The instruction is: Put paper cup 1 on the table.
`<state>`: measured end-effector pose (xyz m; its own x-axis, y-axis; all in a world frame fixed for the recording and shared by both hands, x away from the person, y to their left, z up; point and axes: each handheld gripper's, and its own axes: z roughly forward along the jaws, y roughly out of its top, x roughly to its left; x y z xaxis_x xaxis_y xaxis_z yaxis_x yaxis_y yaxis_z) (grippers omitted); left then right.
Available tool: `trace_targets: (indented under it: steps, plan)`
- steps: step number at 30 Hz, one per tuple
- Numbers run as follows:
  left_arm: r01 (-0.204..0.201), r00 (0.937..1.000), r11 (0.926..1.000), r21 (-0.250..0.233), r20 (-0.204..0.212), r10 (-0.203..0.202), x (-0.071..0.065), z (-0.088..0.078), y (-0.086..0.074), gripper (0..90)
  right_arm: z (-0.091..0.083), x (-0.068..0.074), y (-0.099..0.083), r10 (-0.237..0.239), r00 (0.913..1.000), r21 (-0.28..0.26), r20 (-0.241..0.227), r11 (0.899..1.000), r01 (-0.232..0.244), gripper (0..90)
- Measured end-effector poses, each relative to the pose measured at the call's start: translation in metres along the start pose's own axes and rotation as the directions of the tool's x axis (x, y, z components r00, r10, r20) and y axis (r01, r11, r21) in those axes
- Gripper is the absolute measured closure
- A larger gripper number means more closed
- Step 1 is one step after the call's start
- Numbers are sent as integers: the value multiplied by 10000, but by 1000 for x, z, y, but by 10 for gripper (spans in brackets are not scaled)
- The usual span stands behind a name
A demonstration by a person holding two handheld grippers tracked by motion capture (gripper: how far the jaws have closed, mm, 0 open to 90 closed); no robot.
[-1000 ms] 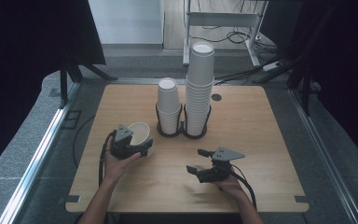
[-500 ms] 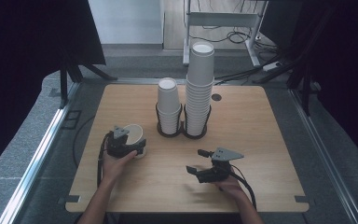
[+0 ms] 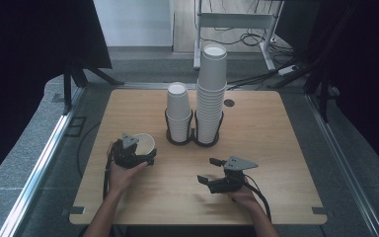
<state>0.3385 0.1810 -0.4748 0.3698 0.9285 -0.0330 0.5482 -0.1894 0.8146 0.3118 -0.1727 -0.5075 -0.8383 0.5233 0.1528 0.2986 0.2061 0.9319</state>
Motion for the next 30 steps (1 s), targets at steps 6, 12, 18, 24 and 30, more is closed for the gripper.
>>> trace_targets:
  steps: [6, 12, 18, 24, 30]
  plan:
    - [2, 9999, 9999, -149, -140, -4, -2, -16, 0, 0, 1, 0, -1, -27, 10000, 68, -38, 10000, 27, 146]
    - [-131, 9999, 9994, -329, -61, 129, -8, -33, 2, 0, 1, 0, -1, 6, 10000, 64, 12, 10000, -6, 146]
    - [-162, 9999, 9979, -625, 15, 163, -9, -42, 5, 0, 1, -1, -1, -12, 10000, 81, 45, 10000, 12, 146]
    - [-61, 10000, 9960, -889, -6, 61, -5, -51, 8, 0, 0, -1, 0, -18, 10000, 62, 39, 10000, 18, 146]
    - [-509, 9982, 9854, -1623, 221, 552, -19, -71, 17, 6, 0, -1, 0, -21, 10000, 59, 63, 10000, 20, 146]
